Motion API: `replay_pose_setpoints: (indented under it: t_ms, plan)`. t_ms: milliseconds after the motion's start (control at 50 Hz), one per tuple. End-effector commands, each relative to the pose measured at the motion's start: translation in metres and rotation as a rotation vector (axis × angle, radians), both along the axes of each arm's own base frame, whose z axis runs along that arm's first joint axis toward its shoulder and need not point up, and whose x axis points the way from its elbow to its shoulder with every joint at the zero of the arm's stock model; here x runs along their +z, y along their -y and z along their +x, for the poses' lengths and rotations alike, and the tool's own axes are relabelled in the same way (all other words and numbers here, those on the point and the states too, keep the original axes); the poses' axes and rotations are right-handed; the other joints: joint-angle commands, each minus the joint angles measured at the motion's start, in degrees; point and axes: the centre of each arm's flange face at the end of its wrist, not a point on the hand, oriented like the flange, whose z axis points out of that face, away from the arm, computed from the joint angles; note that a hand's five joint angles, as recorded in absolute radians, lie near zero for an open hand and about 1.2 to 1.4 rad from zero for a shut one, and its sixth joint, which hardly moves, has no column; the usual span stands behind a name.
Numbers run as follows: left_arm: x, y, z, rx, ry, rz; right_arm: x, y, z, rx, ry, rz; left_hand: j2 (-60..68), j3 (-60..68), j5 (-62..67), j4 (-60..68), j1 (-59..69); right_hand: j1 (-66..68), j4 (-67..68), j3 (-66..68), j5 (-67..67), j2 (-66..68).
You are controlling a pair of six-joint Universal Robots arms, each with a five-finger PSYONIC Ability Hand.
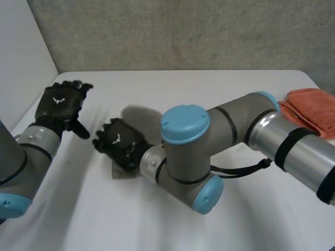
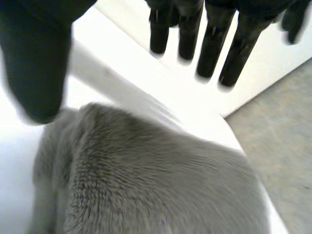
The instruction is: Fold the laundry.
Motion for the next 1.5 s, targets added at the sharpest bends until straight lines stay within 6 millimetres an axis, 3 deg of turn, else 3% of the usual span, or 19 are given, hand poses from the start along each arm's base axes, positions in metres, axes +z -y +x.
replay_pose_setpoints:
  t_ms: [20, 60, 200, 300, 420, 520, 560, 660, 840, 940, 1020, 1160, 1380, 1500]
  plan:
    - [0.018, 0.009, -0.011, -0.047, -0.176, 0.008, 0.02, 0.059, -0.027, -0.366, 0.186, 0.267, 0.75, 0.41, -0.49, 0.85, 1.5, -11.12, -20.78, -20.36, -21.52, -19.51]
    - [0.01, 0.01, -0.022, -0.101, -0.186, 0.051, 0.021, 0.074, -0.037, -0.423, 0.216, 0.324, 1.59, 1.25, 0.35, 1.68, 2.33, -11.12, -20.78, -20.36, -21.52, -19.51]
    - [-0.033, -0.007, -0.071, -0.268, -0.135, 0.267, 0.006, 0.091, -0.049, -0.44, 0.165, 0.417, 2.6, 2.26, 1.36, 2.7, 3.35, -11.12, -20.78, -20.36, -21.52, -19.51]
    - [-0.061, -0.004, -0.069, -0.187, -0.077, 0.419, -0.013, 0.1, -0.049, -0.465, 0.118, 0.464, 2.77, 2.43, 1.53, 2.87, 3.52, -11.12, -20.78, -20.36, -21.52, -19.51]
    - [-0.073, 0.0, -0.06, -0.086, 0.004, 0.471, -0.041, 0.109, -0.053, -0.523, 0.022, 0.53, 2.77, 2.43, 1.53, 2.87, 3.52, -11.12, -20.78, -20.36, -21.52, -19.51]
    - [-0.072, 0.0, -0.059, -0.101, 0.09, 0.436, -0.044, 0.108, -0.055, -0.537, -0.005, 0.536, 2.6, 2.26, 1.36, 2.7, 3.35, -11.12, -20.78, -20.36, -21.52, -19.51]
    - [-0.072, 0.0, -0.06, -0.112, 0.102, 0.43, -0.035, 0.108, -0.055, -0.534, 0.01, 0.525, 2.27, 1.93, 1.03, 2.37, 3.02, -11.12, -20.78, -20.36, -21.52, -19.51]
    - [-0.051, 0.0, -0.066, -0.14, 0.086, 0.359, -0.005, 0.104, -0.055, -0.518, 0.051, 0.495, 0.42, 0.08, -0.82, 0.52, 1.17, -11.12, -20.78, -20.36, -21.52, -19.51]
    - [0.033, -0.013, -0.073, -0.276, -0.025, 0.168, 0.036, 0.097, -0.075, -0.639, 0.136, 0.382, 0.08, -0.26, -1.16, 0.18, 0.83, -11.12, -20.78, -20.36, -21.52, -19.51]
    - [0.078, -0.026, -0.077, -0.414, -0.121, 0.09, 0.04, 0.081, -0.082, -0.609, 0.145, 0.309, 1.43, 1.08, 0.18, 1.52, 2.17, -11.12, -20.78, -20.36, -21.52, -19.51]
    - [0.104, -0.03, -0.072, -0.513, -0.194, 0.089, 0.022, 0.066, -0.086, -0.583, 0.085, 0.24, 2.1, 1.75, 0.85, 2.19, 2.84, -11.12, -20.78, -20.36, -21.52, -19.51]
    - [0.115, -0.033, -0.066, -0.523, -0.242, 0.161, -0.001, 0.034, -0.07, -0.5, 0.07, 0.222, 2.77, 2.43, 1.53, 2.87, 3.52, -11.12, -20.78, -20.36, -21.52, -19.51]
    - [0.107, -0.035, -0.068, -0.511, -0.239, 0.199, -0.042, 0.027, -0.053, -0.462, 0.024, 0.234, 2.77, 2.43, 1.53, 2.87, 3.52, -11.12, -20.78, -20.36, -21.52, -19.51]
    - [0.106, -0.035, -0.069, -0.514, -0.24, 0.203, -0.055, 0.031, -0.047, -0.461, 0.021, 0.236, 2.77, 2.43, 1.53, 2.87, 3.52, -11.12, -20.78, -20.36, -21.52, -19.51]
